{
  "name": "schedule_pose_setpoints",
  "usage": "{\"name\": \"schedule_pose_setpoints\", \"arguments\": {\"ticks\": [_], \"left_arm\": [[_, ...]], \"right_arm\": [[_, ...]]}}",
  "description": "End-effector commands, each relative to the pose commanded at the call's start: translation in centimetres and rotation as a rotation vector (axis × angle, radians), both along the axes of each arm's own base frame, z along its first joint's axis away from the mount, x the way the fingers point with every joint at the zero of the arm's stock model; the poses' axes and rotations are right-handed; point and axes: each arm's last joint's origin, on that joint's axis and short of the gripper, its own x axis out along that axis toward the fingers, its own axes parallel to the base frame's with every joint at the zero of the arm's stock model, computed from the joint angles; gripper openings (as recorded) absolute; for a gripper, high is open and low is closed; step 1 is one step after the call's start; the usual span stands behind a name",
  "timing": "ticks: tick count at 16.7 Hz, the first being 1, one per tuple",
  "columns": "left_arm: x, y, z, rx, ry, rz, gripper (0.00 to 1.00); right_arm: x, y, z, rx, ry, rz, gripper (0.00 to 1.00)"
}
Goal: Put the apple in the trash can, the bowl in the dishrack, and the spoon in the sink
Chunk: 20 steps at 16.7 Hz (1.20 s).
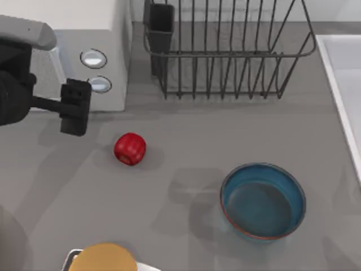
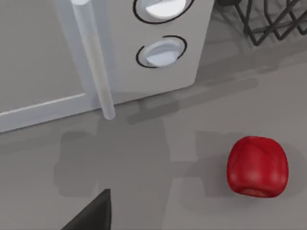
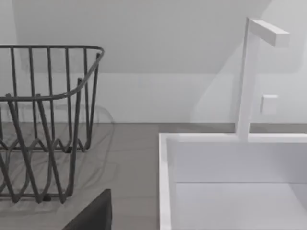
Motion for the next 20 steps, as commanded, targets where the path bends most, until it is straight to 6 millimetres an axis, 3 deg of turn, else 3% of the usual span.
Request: {"name": "schedule_pose_setpoints", "arguments": {"ticks": [4, 7, 10, 15, 20], "left_arm": [[5.2, -4.0, -1.4, 0.102, 0.252, -0.059, 1.00], [9.3, -7.8, -4.7, 0.207, 0.464, -0.092, 1.00], [12.1, -10.8, -7.7, 0.288, 0.599, -0.104, 1.00], [13.9, -12.3, -10.3, 0.351, 0.713, -0.071, 1.00], [13.9, -12.1, -10.4, 0.349, 0.715, -0.067, 1.00]], "right_arm": [[0.0, 0.0, 0.0, 0.000, 0.000, 0.000, 1.00], [0.0, 0.0, 0.0, 0.000, 0.000, 0.000, 1.00], [0.0, 0.0, 0.0, 0.000, 0.000, 0.000, 1.00], [0.0, 0.0, 0.0, 0.000, 0.000, 0.000, 1.00], [0.0, 0.0, 0.0, 0.000, 0.000, 0.000, 1.00]]}}
